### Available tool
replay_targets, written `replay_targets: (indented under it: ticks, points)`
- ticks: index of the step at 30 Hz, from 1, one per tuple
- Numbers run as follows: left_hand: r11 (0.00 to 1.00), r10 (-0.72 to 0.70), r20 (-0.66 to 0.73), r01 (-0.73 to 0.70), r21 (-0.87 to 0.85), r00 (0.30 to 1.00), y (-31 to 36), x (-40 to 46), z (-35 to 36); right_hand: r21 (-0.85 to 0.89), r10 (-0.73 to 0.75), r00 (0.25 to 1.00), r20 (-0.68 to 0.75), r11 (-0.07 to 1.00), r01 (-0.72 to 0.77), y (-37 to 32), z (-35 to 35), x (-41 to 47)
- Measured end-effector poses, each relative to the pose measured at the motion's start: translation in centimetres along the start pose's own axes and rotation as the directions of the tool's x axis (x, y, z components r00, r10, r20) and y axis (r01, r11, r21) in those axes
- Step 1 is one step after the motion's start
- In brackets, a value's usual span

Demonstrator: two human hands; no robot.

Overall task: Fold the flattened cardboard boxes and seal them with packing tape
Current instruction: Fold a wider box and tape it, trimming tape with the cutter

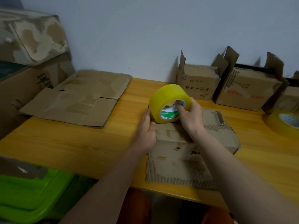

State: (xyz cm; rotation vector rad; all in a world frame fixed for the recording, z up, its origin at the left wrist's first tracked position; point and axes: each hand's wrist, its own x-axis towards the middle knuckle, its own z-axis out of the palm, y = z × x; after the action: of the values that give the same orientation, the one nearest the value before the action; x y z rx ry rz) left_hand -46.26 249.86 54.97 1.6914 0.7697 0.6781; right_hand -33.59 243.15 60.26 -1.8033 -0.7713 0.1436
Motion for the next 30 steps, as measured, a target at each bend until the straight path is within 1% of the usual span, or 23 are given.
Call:
replay_targets:
  ticks: [3,6,9,12,15,17,20,23,24,26,28,30]
  points:
    - [1.000,-0.004,0.028,0.004,0.000,1.000,0.0,-0.2,0.1,-0.013,0.007,1.000,0.018,1.000,-0.007,-0.1,-1.0,0.2]
    - [0.999,-0.041,0.074,0.041,-0.002,0.996,-0.4,-0.1,0.4,-0.062,0.001,1.000,-0.027,0.998,-0.003,0.2,-2.3,0.3]
    - [1.000,0.001,0.044,0.000,-0.021,0.999,-0.5,-0.4,1.0,-0.027,0.006,0.997,-0.077,1.000,-0.008,0.8,-2.9,-0.4]
    - [0.997,0.071,-0.012,-0.072,-0.039,0.997,-0.5,-0.6,1.4,0.052,0.029,0.999,-0.031,0.998,-0.028,1.0,-3.1,-0.9]
    - [0.995,0.098,-0.010,-0.098,-0.010,0.995,-0.1,-0.5,1.4,0.078,0.043,0.998,0.050,0.996,-0.046,0.7,-3.4,-0.8]
    - [0.995,0.104,-0.009,-0.104,0.000,0.995,0.1,-0.7,1.4,0.039,0.029,0.997,0.068,0.999,-0.032,0.4,-3.6,-0.7]
    - [0.997,0.074,-0.018,-0.074,0.028,0.997,0.1,-0.8,1.3,-0.008,0.006,1.000,0.008,1.000,-0.006,0.1,-5.1,-1.0]
    - [0.999,0.028,-0.035,-0.027,0.023,0.999,0.4,-1.0,1.2,-0.139,-0.008,0.999,-0.034,0.990,0.003,0.7,-8.1,-1.6]
    - [1.000,0.028,-0.031,-0.028,0.005,0.999,0.5,-1.1,1.3,-0.174,-0.007,0.999,-0.038,0.985,0.000,1.0,-8.9,-1.9]
    - [0.997,0.070,-0.015,-0.071,-0.029,0.997,0.7,-1.6,1.7,-0.196,0.002,0.998,-0.061,0.981,-0.014,1.4,-9.9,-2.5]
    - [0.992,0.123,-0.006,-0.123,0.004,0.992,0.9,-2.0,2.0,-0.173,0.019,0.997,-0.077,0.984,-0.032,1.7,-10.1,-3.0]
    - [0.977,0.159,0.039,-0.163,0.136,0.986,1.3,-2.0,1.6,-0.105,0.046,0.996,-0.075,0.993,-0.054,2.0,-10.0,-3.3]
